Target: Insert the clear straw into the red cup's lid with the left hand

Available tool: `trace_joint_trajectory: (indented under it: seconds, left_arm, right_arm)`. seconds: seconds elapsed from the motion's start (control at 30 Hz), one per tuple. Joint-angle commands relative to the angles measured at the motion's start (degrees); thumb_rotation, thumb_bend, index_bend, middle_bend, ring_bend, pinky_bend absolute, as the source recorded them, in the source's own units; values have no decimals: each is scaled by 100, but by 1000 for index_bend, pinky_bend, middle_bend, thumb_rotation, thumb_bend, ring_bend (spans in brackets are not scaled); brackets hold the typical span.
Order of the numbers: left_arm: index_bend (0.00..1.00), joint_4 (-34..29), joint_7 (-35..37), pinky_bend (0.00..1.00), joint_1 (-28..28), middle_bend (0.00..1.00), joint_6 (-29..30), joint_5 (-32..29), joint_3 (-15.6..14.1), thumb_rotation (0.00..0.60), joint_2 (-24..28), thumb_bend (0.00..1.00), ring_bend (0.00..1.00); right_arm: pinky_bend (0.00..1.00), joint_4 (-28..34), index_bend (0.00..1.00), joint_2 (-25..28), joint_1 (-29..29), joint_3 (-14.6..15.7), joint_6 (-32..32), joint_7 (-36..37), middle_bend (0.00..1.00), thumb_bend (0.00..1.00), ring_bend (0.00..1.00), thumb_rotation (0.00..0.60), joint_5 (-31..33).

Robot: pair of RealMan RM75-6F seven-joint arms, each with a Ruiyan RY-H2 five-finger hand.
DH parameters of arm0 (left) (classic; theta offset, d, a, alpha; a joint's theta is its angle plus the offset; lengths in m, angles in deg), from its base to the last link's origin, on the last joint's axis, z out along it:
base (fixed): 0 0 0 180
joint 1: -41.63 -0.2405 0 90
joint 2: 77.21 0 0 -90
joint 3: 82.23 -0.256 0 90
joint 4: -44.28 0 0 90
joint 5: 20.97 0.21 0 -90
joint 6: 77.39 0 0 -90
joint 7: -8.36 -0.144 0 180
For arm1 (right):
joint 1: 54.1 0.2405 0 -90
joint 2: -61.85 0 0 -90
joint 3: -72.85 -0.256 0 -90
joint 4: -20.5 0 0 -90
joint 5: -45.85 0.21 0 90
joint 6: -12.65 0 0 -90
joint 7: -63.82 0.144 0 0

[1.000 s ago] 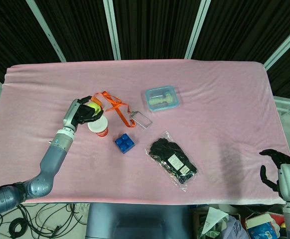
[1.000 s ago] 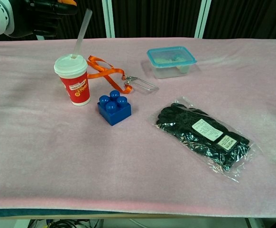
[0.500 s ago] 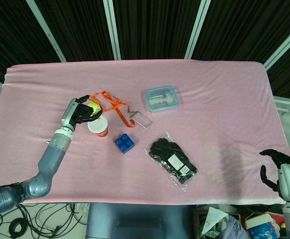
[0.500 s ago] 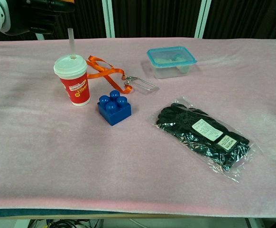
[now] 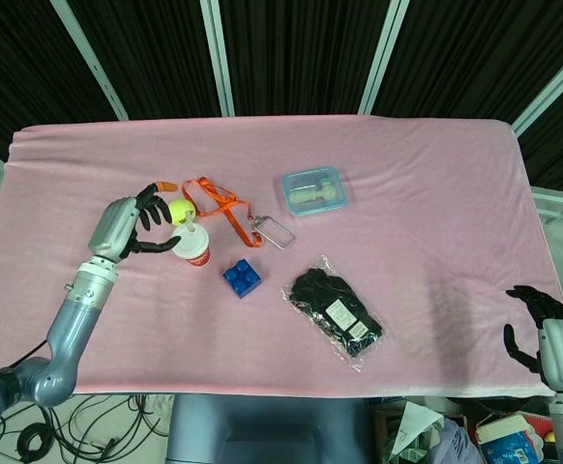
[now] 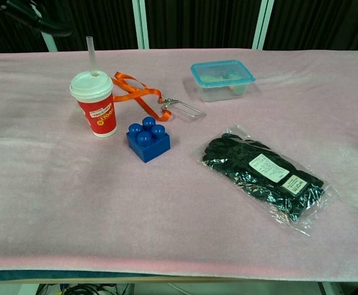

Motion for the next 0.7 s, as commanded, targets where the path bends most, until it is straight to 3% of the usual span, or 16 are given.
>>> trace_joint_trajectory:
  seconds: [0.03, 0.17, 0.33, 0.53, 0.7]
  left_arm:
    - [0, -380, -1742, 66, -619, 2, 852, 702, -1016, 600, 652, 80, 9]
    - [0, -839, -2330, 26, -1114, 0, 1293, 664, -1447, 600, 936, 71, 0]
    - [0, -785, -2278, 2, -1771, 0, 2032, 1110, -1934, 600, 909, 71, 0]
    - [0, -383, -1740, 0, -2317, 0, 2648, 1586, -2242, 600, 830, 71, 0]
    - [0, -109, -1484, 0, -2459, 0, 2652, 1723, -2333, 600, 781, 71, 0]
  right_arm:
    - [168, 58, 3, 74, 24, 51, 133, -264, 0, 267, 5, 600, 75]
    - [167, 169, 0, 131, 33, 75, 203, -531, 0, 249, 0, 600, 148]
    - [167, 188, 0, 139, 28, 83, 166, -642, 0, 241, 0, 600, 119]
    - [166, 160, 0, 134, 25, 106, 124, -714, 0, 232, 0, 600, 47]
    - [166, 151, 0, 126, 15, 130, 77, -761, 0, 232, 0, 600, -23]
